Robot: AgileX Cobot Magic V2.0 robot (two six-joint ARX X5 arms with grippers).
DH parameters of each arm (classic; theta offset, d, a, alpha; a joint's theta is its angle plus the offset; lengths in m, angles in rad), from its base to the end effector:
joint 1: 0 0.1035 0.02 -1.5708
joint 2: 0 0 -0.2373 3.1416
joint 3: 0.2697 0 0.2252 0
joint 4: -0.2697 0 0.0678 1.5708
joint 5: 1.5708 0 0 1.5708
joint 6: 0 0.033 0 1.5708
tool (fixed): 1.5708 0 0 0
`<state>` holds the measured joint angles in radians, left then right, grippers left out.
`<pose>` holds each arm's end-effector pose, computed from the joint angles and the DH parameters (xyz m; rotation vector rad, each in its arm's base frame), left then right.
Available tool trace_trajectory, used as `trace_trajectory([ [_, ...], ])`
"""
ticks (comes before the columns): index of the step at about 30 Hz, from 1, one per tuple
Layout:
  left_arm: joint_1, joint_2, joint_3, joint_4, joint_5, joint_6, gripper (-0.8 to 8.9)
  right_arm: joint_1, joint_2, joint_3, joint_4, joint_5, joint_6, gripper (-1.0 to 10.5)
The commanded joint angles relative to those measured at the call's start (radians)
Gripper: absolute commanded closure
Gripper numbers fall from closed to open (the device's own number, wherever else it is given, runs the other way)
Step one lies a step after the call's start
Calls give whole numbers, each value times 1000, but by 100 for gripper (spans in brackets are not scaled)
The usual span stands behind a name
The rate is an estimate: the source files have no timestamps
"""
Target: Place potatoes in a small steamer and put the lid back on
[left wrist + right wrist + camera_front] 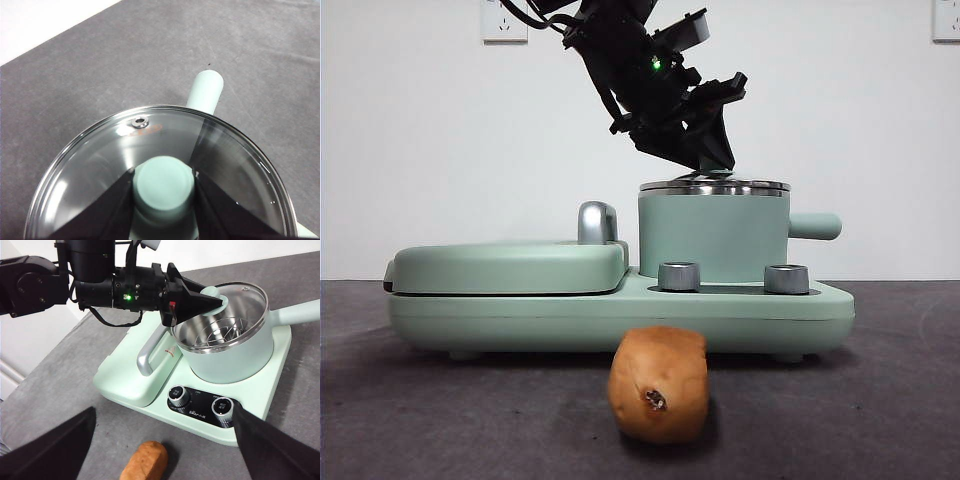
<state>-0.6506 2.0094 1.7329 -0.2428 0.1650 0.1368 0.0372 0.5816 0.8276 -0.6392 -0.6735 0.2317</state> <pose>0.3413 -0.2666 0.2670 0.2546 0.4634 -0.8322 0.1032 0.0244 0.3091 0.3448 0.4620 0.6556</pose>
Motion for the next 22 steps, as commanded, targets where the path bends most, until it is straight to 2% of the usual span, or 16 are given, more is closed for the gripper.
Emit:
trace_trajectory([
  [1,-11,16,45,8,7,10,737,0,5,18,9,49,-12,512],
  [5,-11,4,102,-21,7,0,737,0,5,18,9,102,-11,512],
  [13,2,-43,261,-194,7,1,737,11,26,38,-47,114,31,512],
  [18,29,-100,303,-287,7,2,737,91,107,119,-150,172,31,512],
  [22,58,-150,304,-342,7,2,737,201,188,183,-172,247,74,512],
])
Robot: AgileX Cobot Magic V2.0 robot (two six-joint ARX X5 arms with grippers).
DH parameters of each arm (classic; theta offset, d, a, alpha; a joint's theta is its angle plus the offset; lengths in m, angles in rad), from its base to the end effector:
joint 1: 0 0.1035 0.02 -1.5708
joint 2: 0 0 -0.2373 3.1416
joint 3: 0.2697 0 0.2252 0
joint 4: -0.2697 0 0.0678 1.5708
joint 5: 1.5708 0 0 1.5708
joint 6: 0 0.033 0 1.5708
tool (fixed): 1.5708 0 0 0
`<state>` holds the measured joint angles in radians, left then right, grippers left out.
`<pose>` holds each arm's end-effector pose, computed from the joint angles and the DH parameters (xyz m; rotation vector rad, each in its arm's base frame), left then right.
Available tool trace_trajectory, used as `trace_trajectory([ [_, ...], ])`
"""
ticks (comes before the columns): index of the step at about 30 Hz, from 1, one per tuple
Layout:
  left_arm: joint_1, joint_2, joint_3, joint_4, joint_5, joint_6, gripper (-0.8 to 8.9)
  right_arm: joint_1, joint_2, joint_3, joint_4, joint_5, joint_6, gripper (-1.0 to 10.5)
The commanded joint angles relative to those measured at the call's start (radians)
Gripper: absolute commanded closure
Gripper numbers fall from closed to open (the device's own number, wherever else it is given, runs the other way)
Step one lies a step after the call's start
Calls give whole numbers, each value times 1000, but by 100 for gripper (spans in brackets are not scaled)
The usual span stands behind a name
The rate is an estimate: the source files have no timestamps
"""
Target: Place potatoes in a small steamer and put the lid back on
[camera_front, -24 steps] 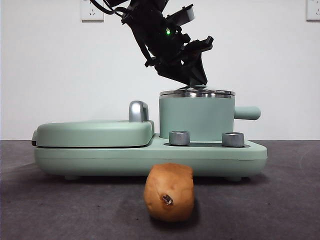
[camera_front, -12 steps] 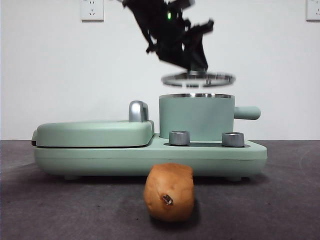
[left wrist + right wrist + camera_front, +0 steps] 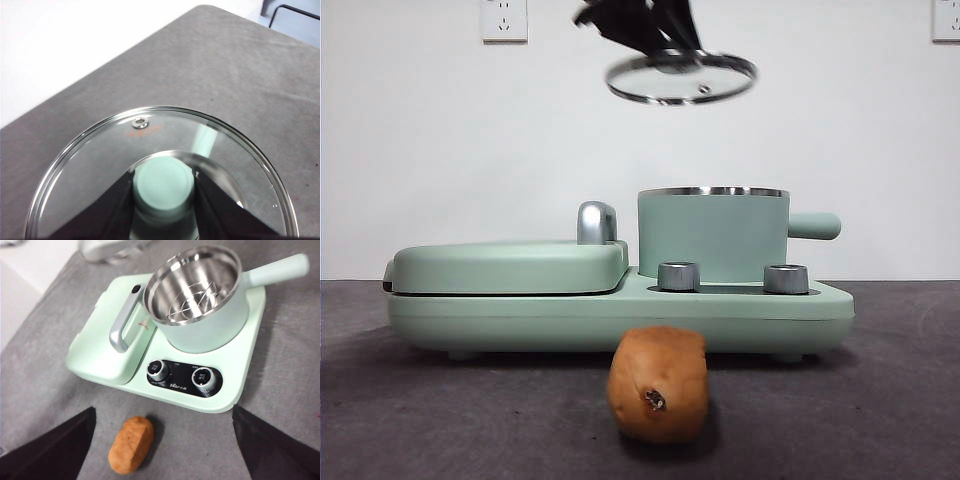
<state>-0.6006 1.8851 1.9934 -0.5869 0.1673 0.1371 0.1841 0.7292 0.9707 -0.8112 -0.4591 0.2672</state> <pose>0.3201 -0.2259 0.3661 0.2333 0.4270 -0.7855 0.1167 0.0366 0.3193 0.3303 0.6552 0.5460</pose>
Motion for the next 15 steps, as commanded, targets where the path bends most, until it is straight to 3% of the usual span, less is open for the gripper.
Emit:
trace_trajectory([
  [1,19,-40,43,-17,5,1,737,91,66,56,-3,56,52,512],
  [10,100,-163,43,-179,5,1,743,439,313,105,-1,270,182,512],
  [15,129,-219,43,-281,5,1,761,566,477,105,31,314,235,513],
])
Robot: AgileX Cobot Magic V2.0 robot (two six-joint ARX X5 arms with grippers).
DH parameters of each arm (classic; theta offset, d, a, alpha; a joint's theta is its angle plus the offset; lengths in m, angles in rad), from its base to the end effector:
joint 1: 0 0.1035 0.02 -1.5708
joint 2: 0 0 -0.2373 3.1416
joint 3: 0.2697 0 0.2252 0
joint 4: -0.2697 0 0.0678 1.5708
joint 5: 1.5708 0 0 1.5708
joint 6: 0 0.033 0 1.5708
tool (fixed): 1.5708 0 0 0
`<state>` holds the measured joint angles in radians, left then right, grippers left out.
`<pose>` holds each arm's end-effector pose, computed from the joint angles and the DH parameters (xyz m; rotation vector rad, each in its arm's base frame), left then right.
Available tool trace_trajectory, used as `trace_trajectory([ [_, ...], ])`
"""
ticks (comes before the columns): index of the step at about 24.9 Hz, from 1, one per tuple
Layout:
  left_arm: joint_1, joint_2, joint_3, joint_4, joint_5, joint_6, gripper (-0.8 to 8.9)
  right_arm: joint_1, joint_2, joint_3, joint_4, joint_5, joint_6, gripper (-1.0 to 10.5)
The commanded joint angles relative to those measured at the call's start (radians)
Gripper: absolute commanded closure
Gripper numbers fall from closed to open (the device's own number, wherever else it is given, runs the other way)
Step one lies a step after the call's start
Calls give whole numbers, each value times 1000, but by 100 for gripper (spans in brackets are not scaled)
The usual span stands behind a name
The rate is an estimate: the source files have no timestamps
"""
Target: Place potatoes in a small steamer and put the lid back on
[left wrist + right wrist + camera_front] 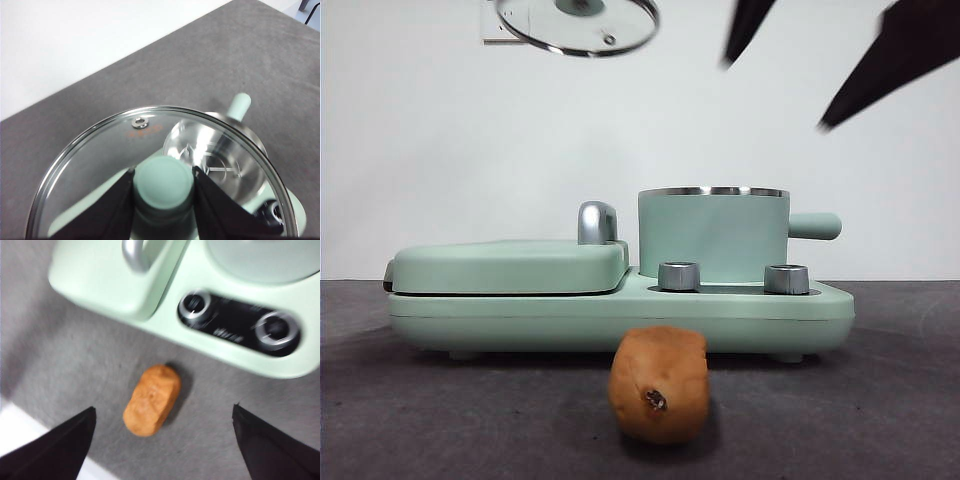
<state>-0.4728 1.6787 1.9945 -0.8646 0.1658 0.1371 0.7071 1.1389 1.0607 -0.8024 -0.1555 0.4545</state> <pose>0.2814 -0.1501 0.4115 0.2144 0.5084 -0.6597 0.1530 0.1375 0.2845 0.1531 1.0297 0.5864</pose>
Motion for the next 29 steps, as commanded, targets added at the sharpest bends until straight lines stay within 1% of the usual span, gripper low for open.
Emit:
trace_trajectory([
  [1,6,-21,42,-19,6,0,761,63,102,14,31,18,59,512],
  [4,17,-39,42,-59,7,-7,760,108,197,14,58,31,70,512],
  [8,17,-55,40,-108,7,-23,760,145,307,14,79,31,84,498],
  [11,17,-66,35,-116,8,-24,761,159,373,14,95,30,90,439],
  [15,17,-84,9,-131,7,-24,761,168,456,14,159,26,89,438],
  [19,17,-85,6,-166,8,-24,761,168,521,14,171,14,89,439],
  [20,17,-85,6,-166,8,-24,761,168,531,14,179,-1,87,454],
  [23,17,-85,6,-167,8,-24,761,167,567,14,195,-49,83,662],
  [24,17,-85,6,-167,8,-24,761,167,581,14,193,-63,80,693],
  [26,17,-85,6,-167,8,-24,761,167,591,14,189,-64,75,702],
  [28,17,-85,6,-167,8,-23,761,166,591,18,187,-66,75,771],
  [29,17,-85,6,-167,8,-23,761,160,591,31,167,-66,74,784],
])
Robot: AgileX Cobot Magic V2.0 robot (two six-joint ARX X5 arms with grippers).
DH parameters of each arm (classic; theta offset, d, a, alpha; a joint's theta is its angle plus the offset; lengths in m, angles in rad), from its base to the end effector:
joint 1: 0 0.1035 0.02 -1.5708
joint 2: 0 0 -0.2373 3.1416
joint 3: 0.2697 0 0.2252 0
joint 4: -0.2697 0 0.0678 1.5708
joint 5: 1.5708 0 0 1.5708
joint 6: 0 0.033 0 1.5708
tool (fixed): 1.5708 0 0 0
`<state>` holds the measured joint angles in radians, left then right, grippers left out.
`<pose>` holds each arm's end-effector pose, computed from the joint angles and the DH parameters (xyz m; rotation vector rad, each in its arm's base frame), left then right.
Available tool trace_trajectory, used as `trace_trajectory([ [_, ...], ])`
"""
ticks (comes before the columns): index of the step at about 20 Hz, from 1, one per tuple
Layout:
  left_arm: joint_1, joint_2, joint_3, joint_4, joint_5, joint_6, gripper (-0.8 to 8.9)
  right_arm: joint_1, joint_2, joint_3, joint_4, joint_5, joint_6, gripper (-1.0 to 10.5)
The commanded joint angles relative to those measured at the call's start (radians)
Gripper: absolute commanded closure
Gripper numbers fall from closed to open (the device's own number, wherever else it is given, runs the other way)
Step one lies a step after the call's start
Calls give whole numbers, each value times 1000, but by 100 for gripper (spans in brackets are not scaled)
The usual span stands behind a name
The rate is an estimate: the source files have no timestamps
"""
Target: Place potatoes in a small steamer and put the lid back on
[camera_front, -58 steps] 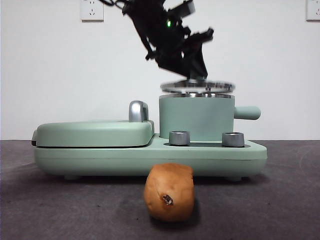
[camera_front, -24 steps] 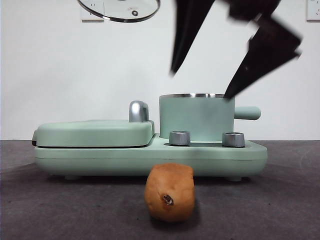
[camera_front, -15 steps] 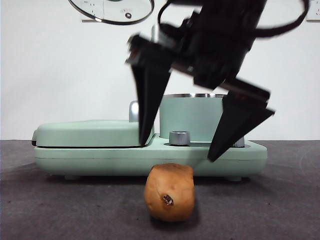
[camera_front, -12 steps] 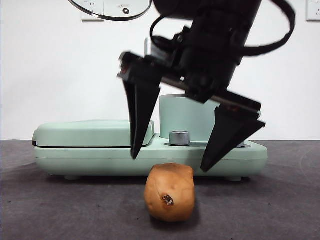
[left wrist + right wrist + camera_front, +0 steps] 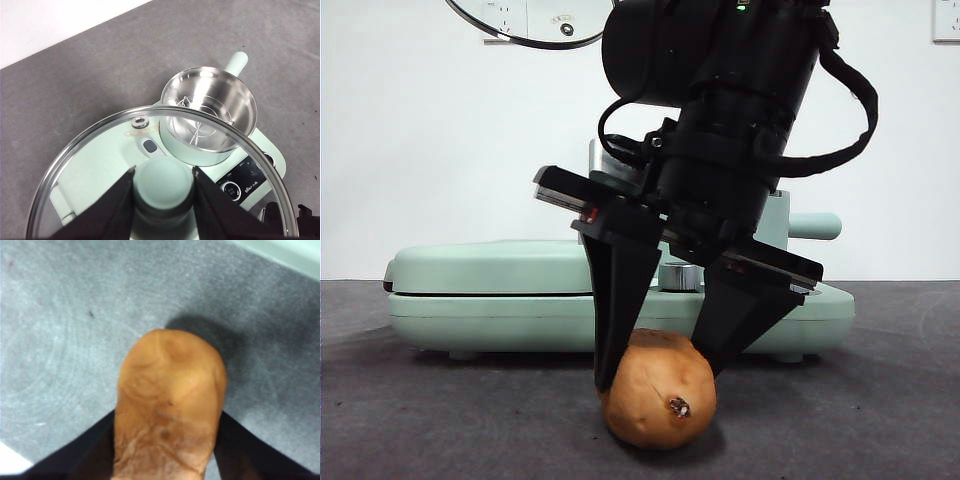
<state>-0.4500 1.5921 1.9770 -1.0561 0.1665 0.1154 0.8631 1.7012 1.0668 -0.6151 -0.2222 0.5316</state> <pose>0.2518 -0.1277 0.4155 0.2038 0.6404 -0.6317 0.1848 0.2272 0.1636 0.0104 1.4279 0.5713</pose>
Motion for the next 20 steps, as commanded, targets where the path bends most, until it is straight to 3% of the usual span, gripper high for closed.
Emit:
trace_trajectory([
  [1,-6,1,24,24,7,-1,761,-6,28,58,-73,2,-10,784],
  [6,6,1,24,25,7,4,761,-80,29,357,-355,23,-155,784],
  [11,32,1,24,32,7,3,761,-251,53,672,-463,45,-294,789],
  [15,32,2,24,38,7,2,761,-367,176,917,-521,43,-356,789],
  [20,31,2,24,39,7,2,761,-421,313,1075,-576,42,-391,789],
])
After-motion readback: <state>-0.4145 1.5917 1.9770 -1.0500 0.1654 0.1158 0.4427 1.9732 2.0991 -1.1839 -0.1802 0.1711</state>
